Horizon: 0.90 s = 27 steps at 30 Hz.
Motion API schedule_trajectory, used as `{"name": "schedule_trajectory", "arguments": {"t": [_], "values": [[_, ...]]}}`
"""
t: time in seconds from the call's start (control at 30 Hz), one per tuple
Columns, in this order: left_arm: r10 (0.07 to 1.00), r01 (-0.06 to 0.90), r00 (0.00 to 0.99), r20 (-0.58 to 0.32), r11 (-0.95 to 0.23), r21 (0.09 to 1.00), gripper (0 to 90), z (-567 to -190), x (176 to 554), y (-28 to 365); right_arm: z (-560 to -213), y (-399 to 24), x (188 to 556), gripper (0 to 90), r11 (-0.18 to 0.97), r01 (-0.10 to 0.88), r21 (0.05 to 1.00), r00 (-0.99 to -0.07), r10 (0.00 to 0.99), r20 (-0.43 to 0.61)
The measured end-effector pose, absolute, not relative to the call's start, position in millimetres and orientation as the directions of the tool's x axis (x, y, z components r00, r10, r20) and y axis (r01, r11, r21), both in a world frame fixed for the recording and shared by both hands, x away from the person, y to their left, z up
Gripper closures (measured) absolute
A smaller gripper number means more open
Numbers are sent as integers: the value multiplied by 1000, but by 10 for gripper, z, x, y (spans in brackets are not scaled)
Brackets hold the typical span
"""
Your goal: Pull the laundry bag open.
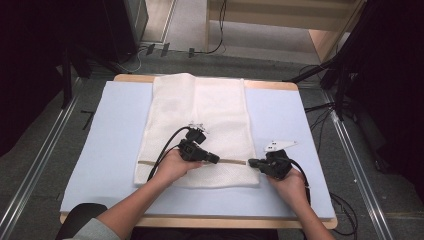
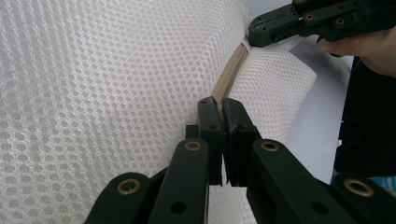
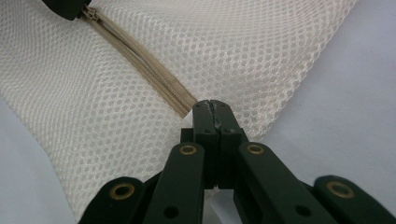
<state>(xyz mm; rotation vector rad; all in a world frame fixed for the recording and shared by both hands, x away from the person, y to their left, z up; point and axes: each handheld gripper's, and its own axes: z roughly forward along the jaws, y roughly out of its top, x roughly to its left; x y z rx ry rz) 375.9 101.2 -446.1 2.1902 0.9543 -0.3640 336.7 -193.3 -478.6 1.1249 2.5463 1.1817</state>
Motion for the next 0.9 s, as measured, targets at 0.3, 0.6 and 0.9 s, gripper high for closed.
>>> {"name": "schedule_trajectory", "arguments": {"t": [0.3,0.6,0.9], "values": [[518,737,676,-524,-463,493,886,-4467,3746,1135,-4779,-1924,3361,900,413,591,693,-705,682,195],[512,735,678,-528,-464,494,886,-4441,3728,1234,-4778,-1928,3368,900,412,595,690,-705,679,203],[518,736,676,-523,-456,500,886,-4377,3698,1411,-4780,-1932,3371,900,413,592,692,-709,675,204]]}}
